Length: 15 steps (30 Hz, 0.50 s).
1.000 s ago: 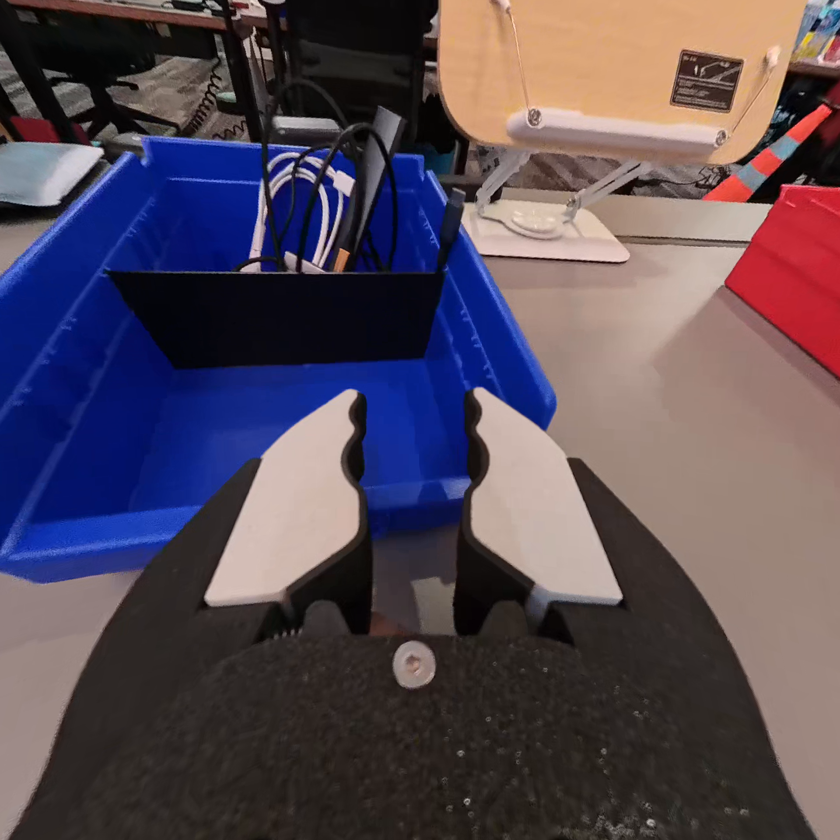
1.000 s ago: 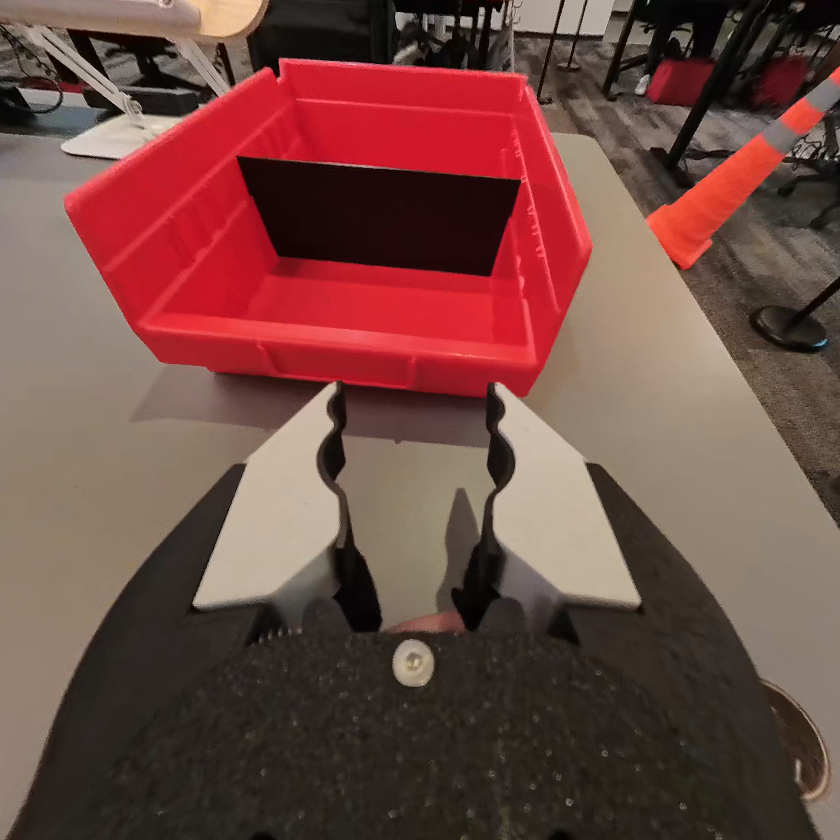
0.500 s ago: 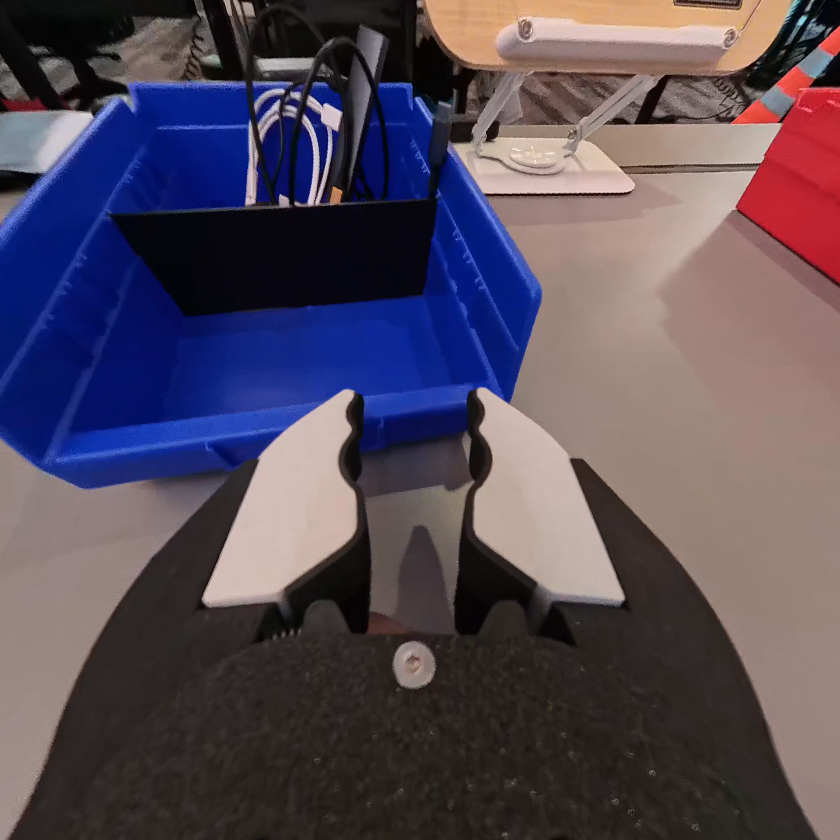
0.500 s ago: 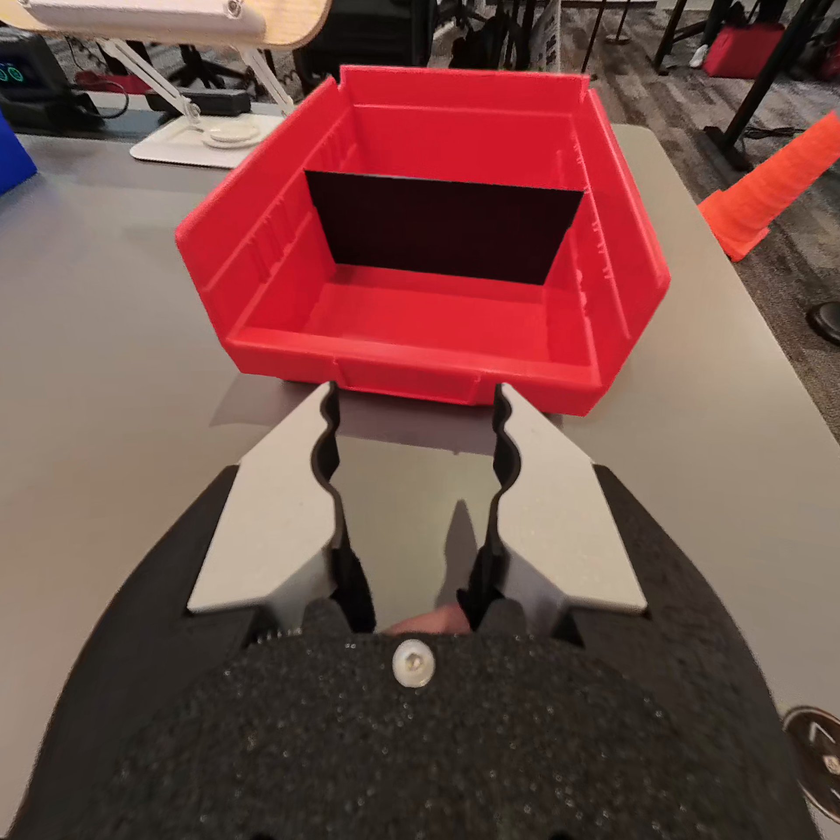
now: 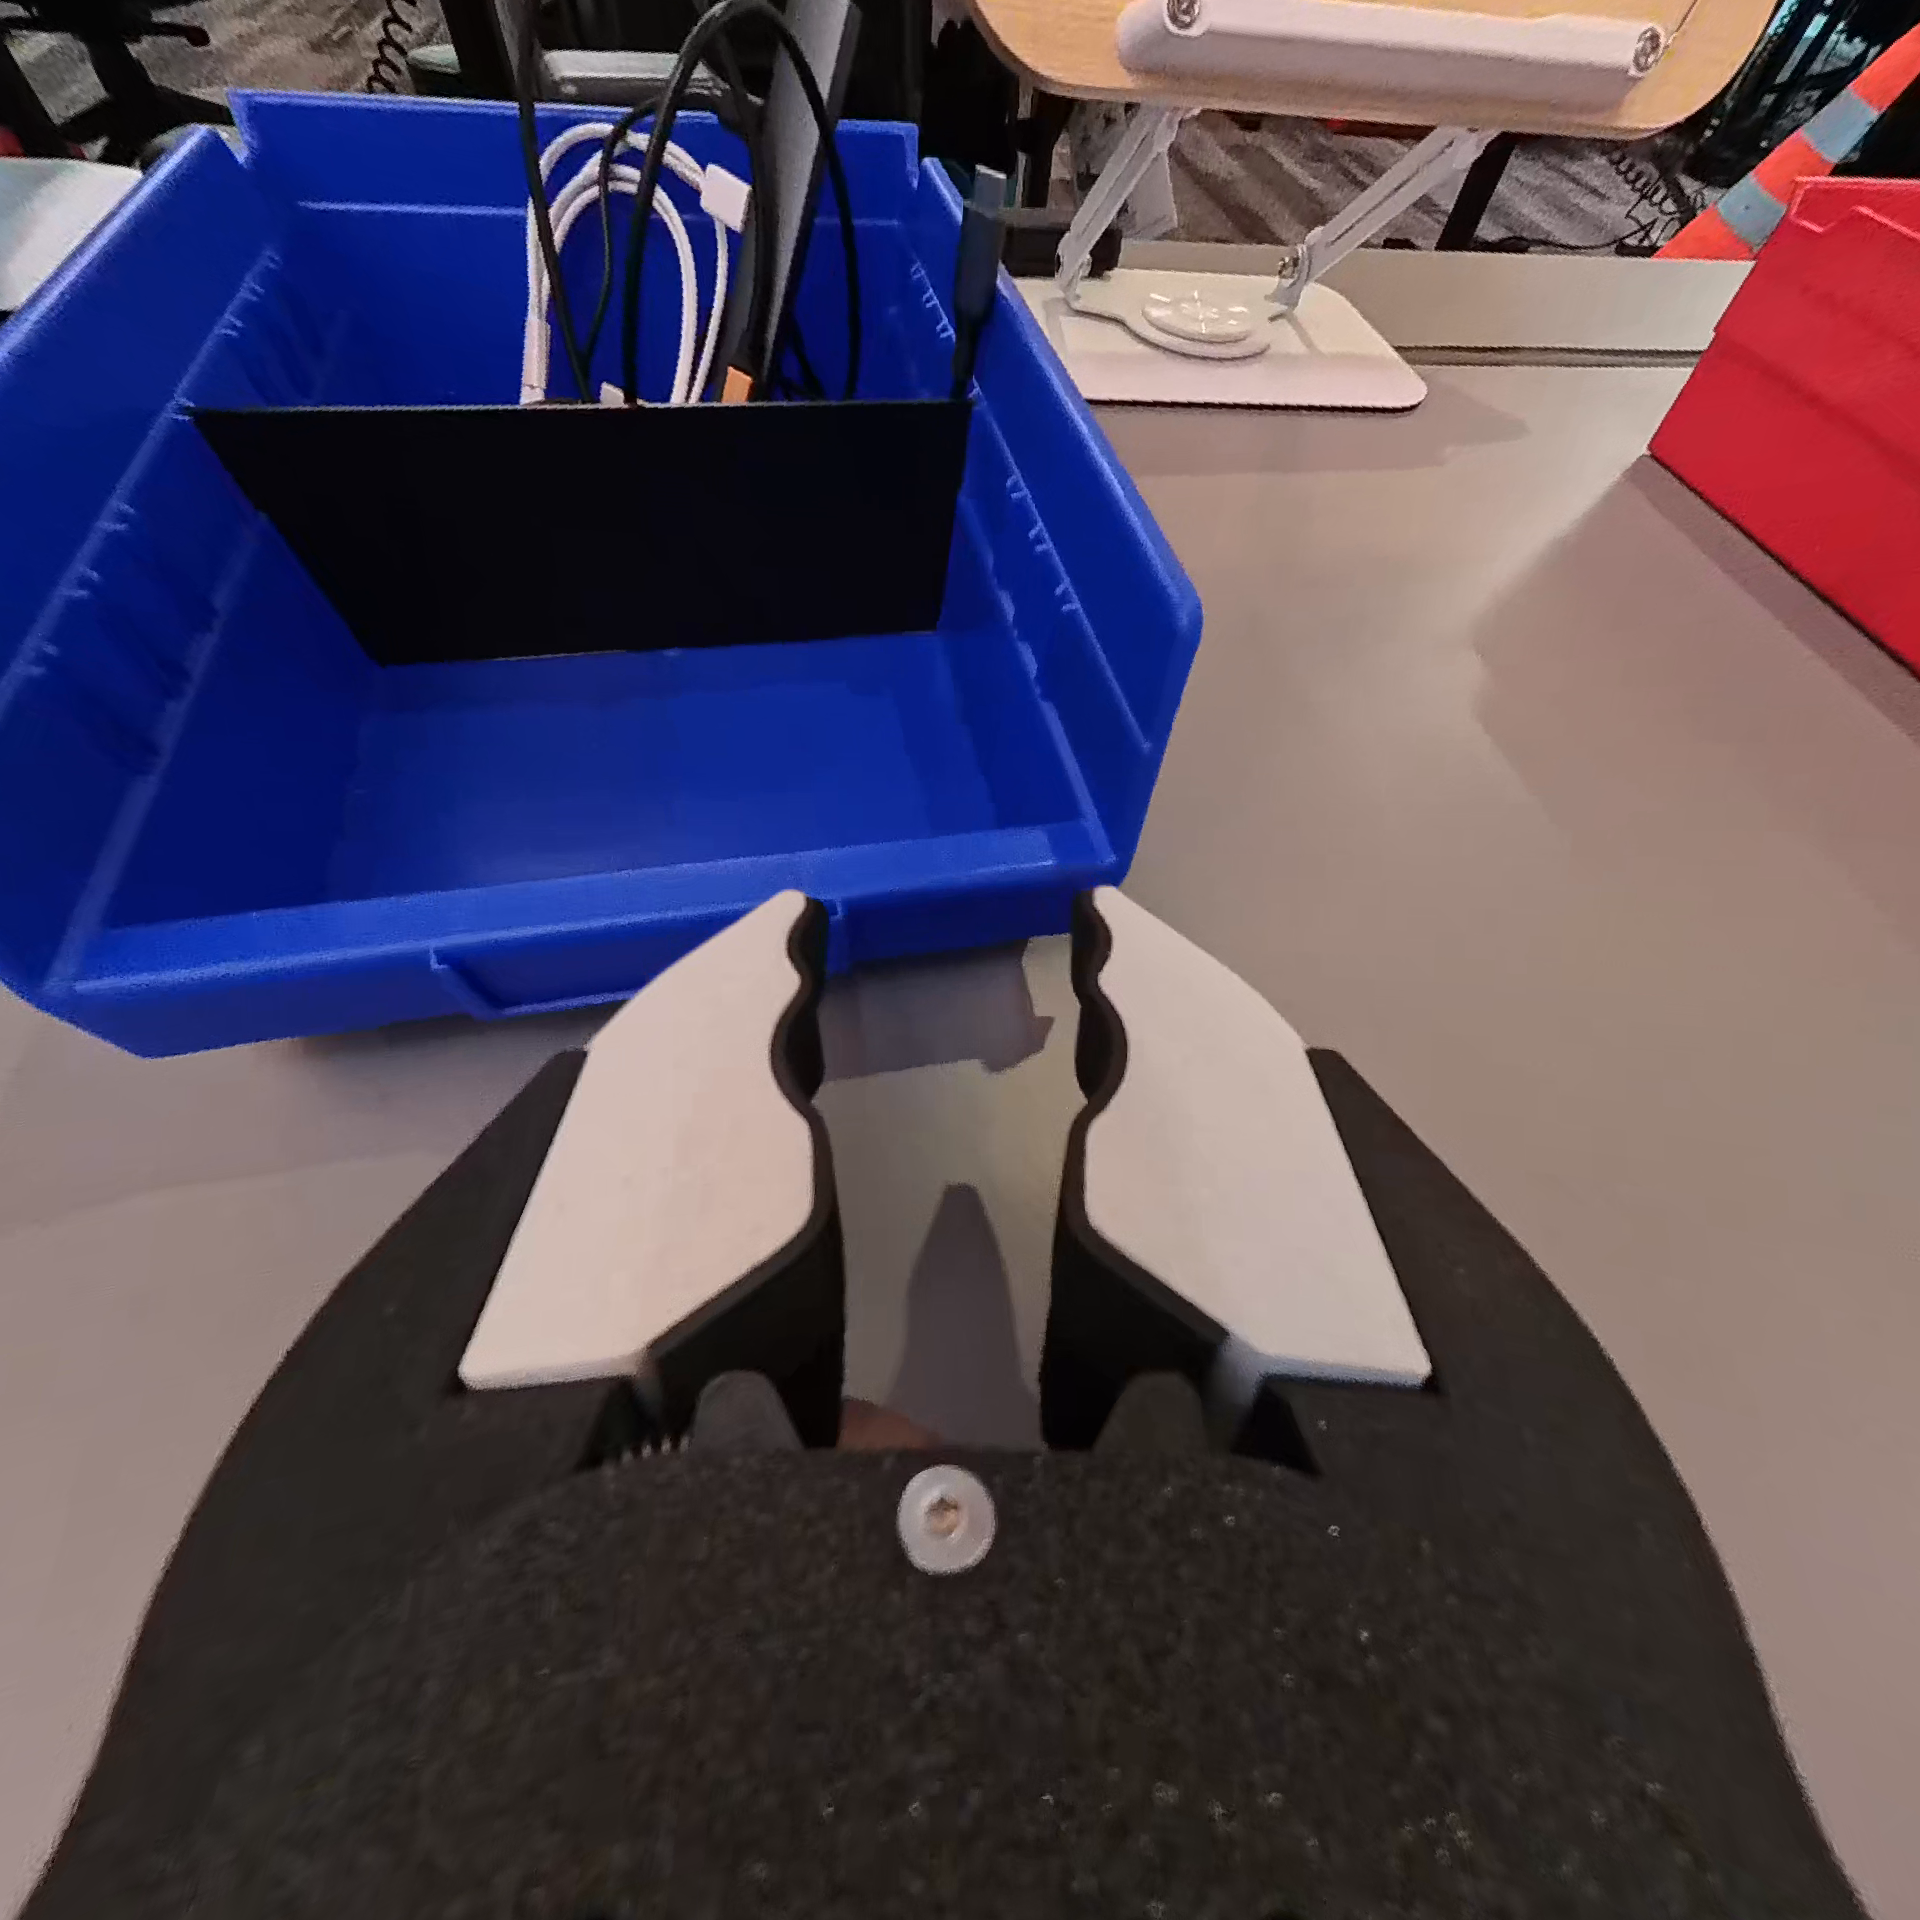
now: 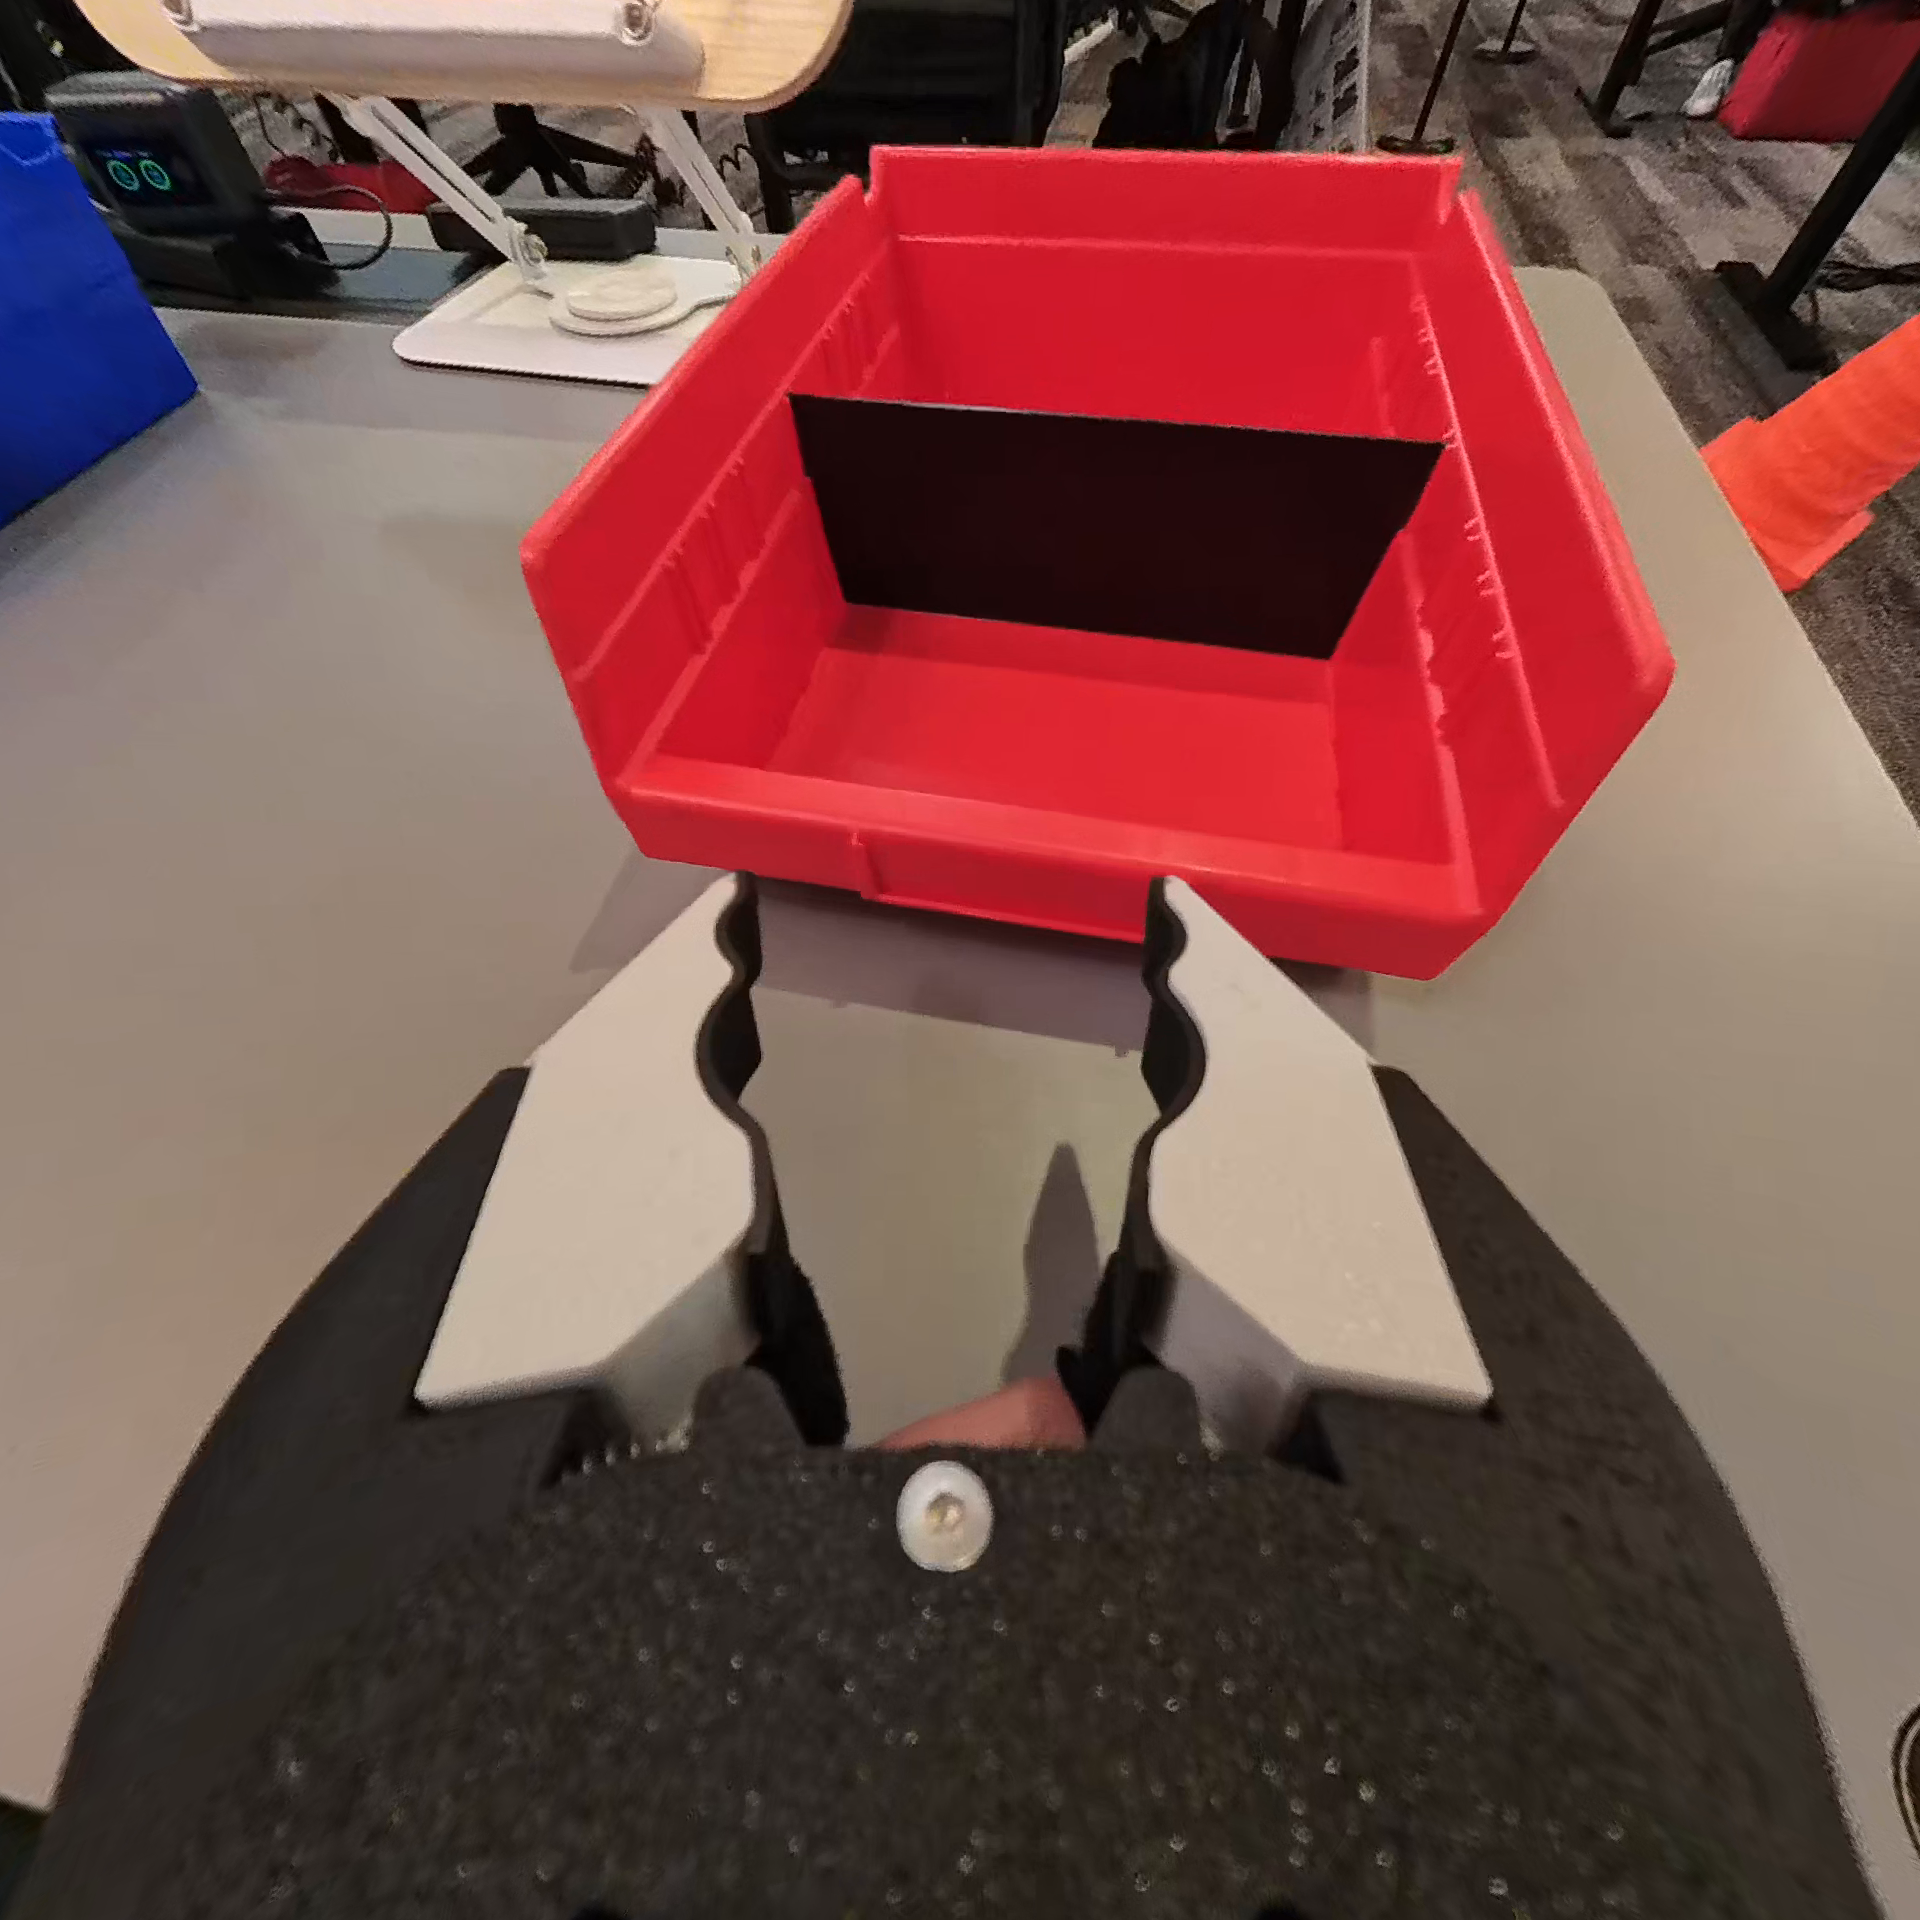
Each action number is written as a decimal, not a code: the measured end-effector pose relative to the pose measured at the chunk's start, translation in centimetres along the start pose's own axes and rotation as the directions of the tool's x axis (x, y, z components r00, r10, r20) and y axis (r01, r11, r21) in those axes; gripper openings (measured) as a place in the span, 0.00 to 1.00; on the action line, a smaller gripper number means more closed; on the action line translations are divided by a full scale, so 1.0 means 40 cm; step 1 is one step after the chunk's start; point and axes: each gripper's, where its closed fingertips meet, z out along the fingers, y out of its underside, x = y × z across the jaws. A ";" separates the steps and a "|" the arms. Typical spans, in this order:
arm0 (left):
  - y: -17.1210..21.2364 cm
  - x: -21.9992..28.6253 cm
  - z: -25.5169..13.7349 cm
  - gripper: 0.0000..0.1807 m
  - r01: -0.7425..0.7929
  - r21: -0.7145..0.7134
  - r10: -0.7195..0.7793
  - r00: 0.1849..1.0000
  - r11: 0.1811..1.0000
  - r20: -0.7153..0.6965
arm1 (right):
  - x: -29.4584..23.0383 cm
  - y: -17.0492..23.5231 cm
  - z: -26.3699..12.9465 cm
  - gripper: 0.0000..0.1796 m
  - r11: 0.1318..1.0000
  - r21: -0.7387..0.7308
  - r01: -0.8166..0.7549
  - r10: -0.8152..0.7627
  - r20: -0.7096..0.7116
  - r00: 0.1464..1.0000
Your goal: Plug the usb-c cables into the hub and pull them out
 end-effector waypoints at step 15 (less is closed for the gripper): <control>-0.073 0.198 -0.060 0.28 -0.086 -0.011 0.075 0.914 0.996 -0.399 | -0.066 0.009 0.025 0.44 0.997 0.031 0.070 -0.070 0.026 0.997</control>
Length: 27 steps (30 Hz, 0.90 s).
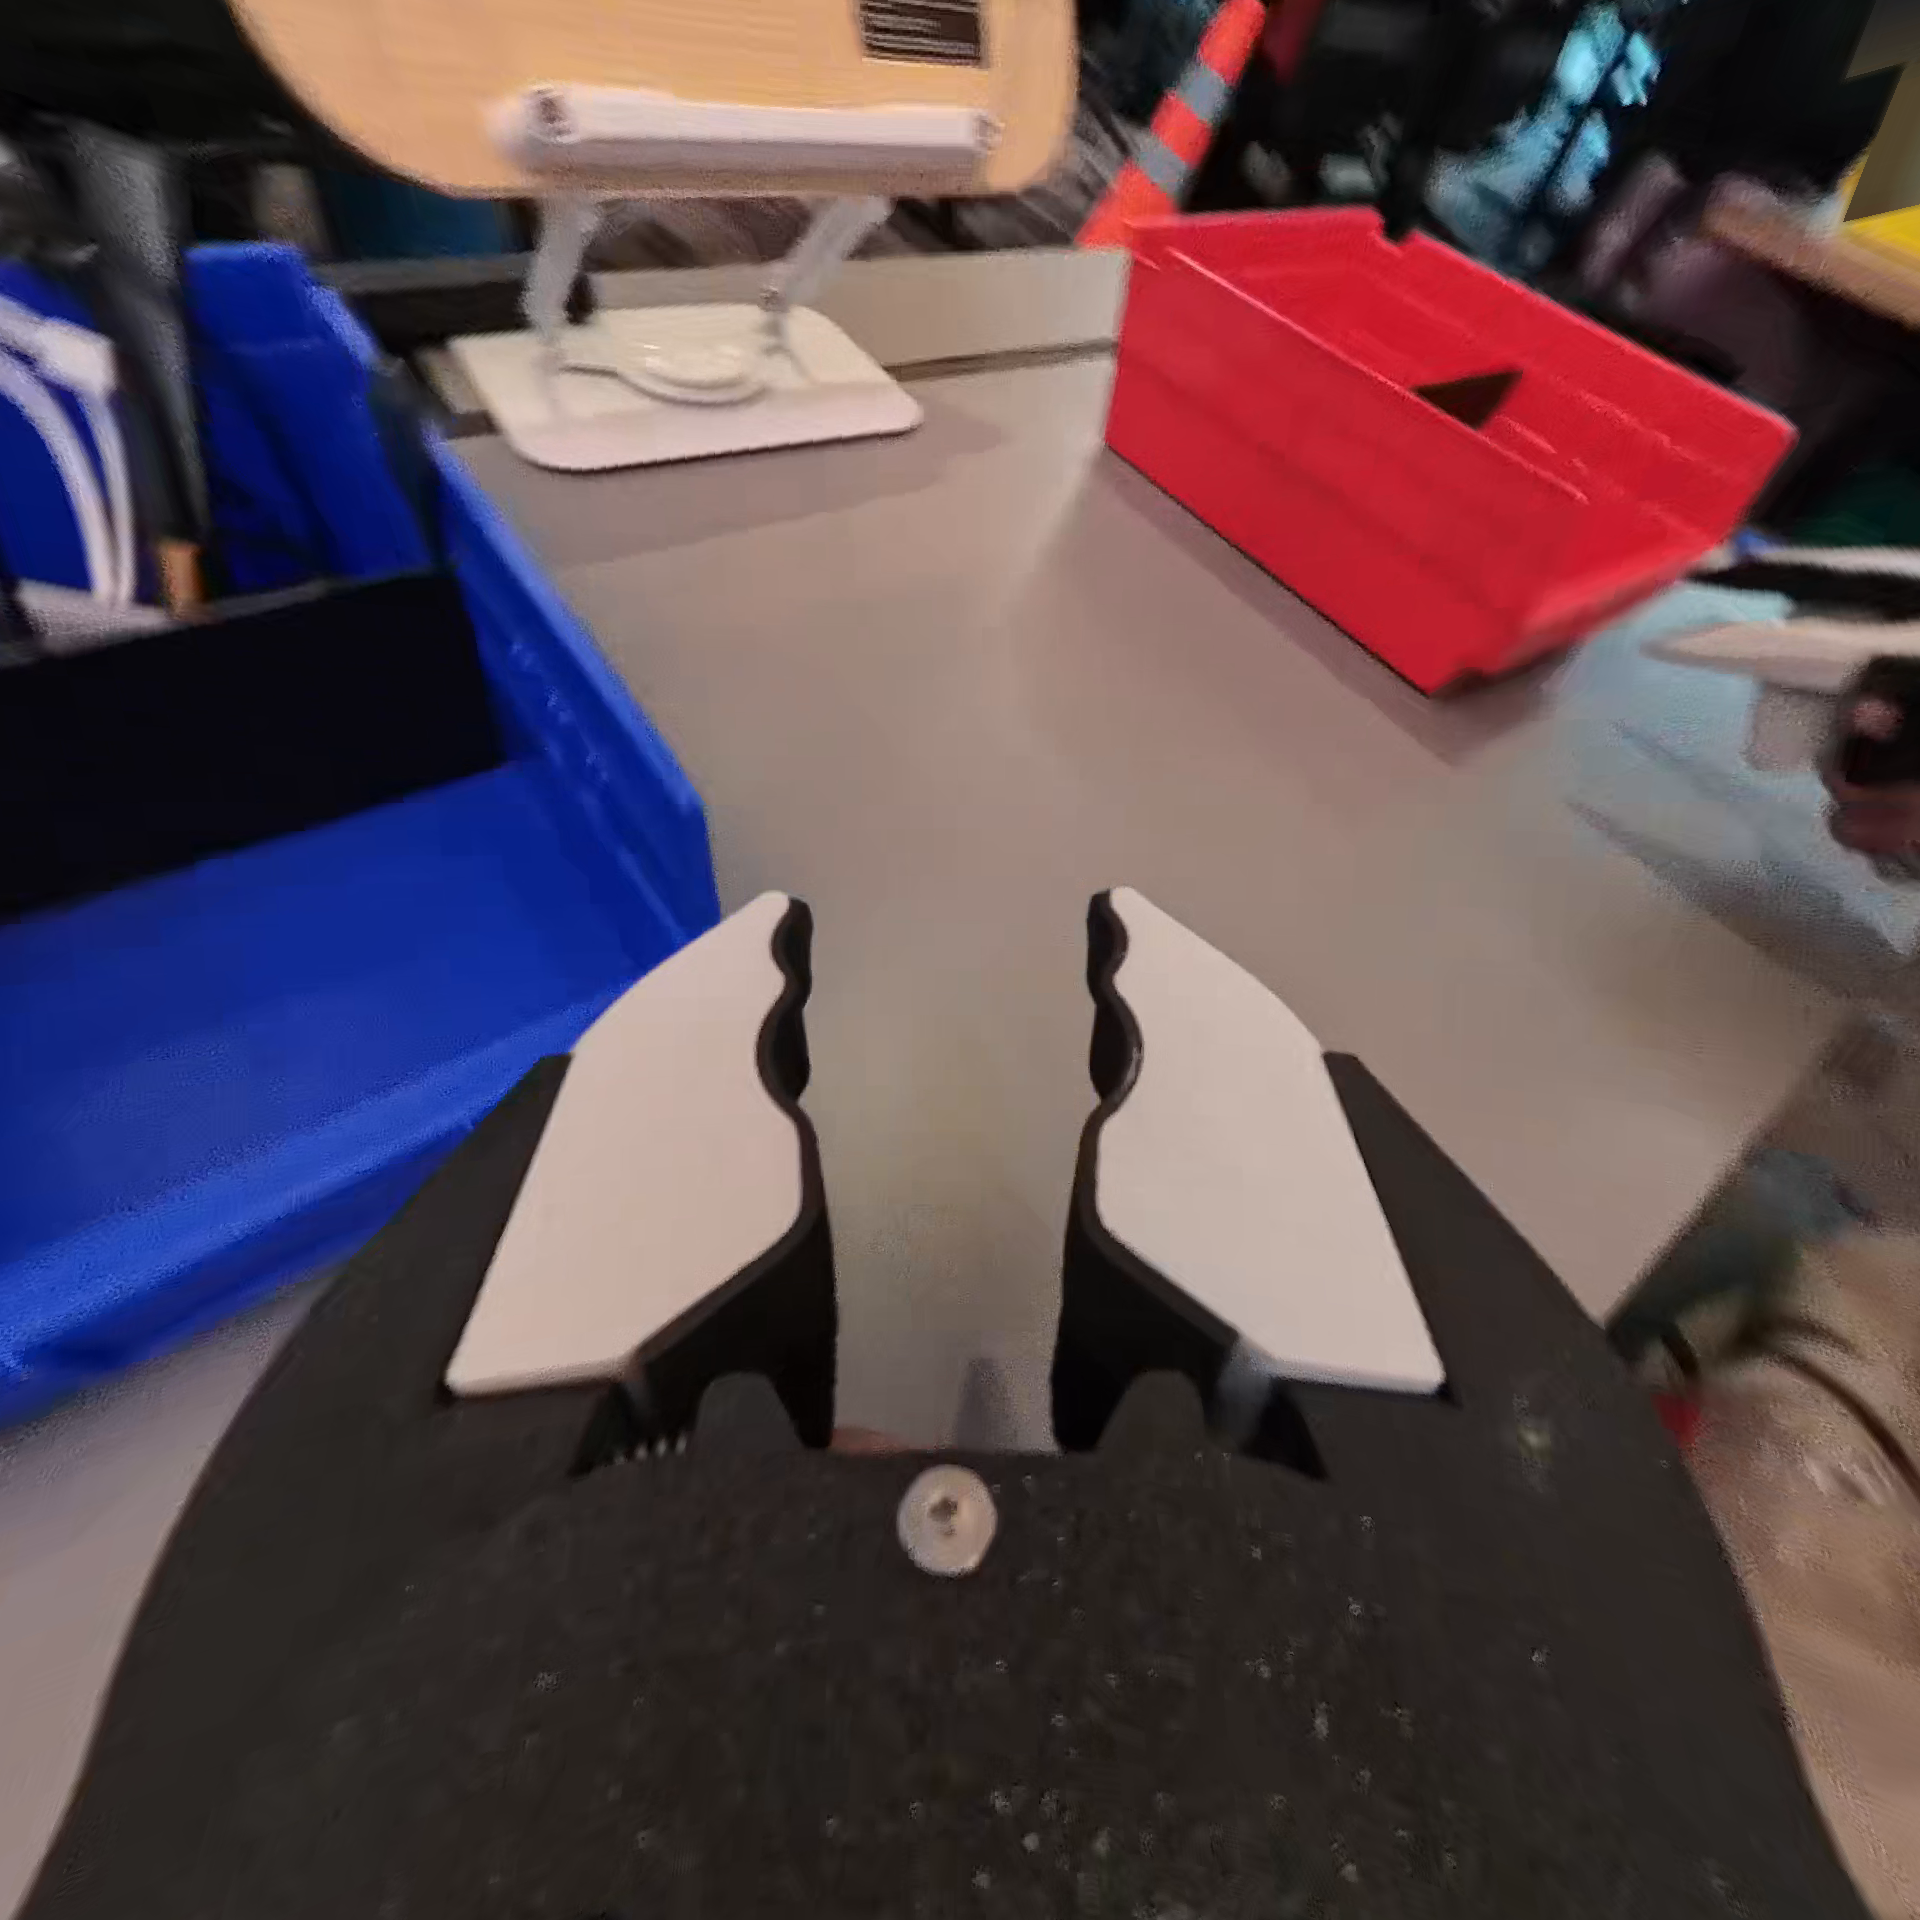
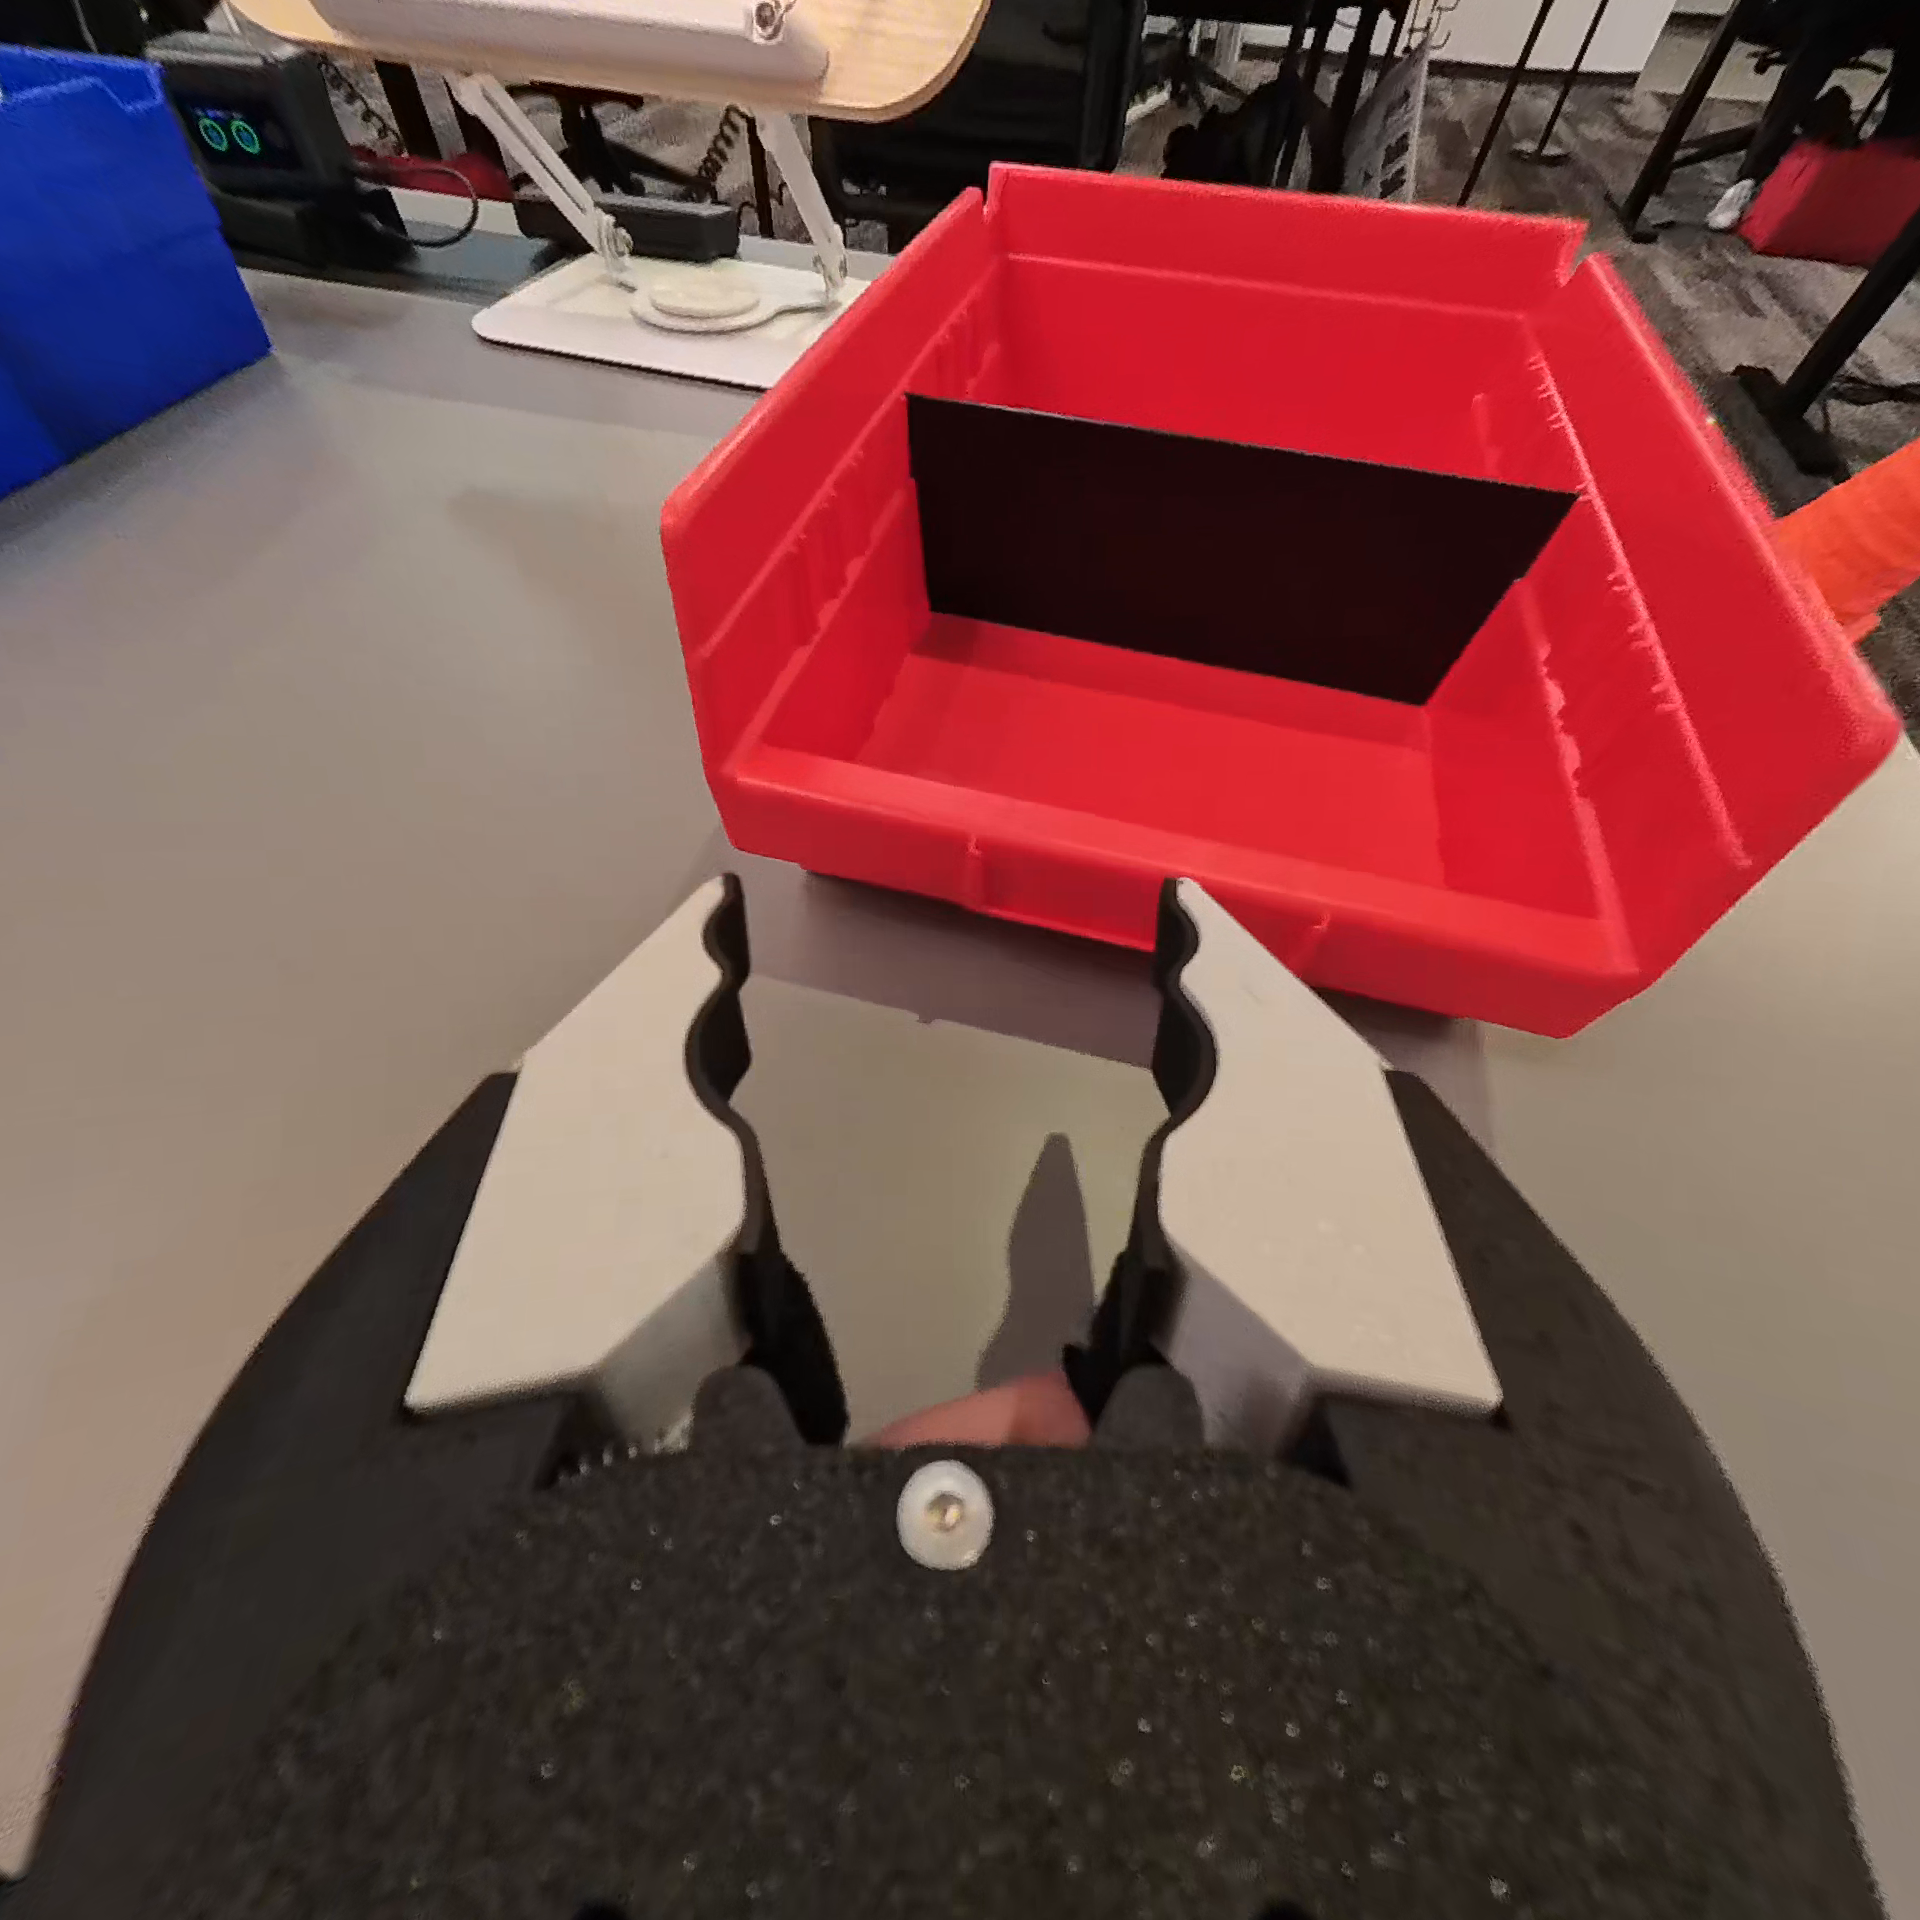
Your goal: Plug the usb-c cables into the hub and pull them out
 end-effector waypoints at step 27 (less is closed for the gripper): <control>-0.073 -0.661 0.381 0.24 -0.795 -0.539 0.734 0.538 0.278 -0.415 | -0.033 -0.012 0.069 0.43 0.995 0.010 -0.094 0.093 0.113 0.989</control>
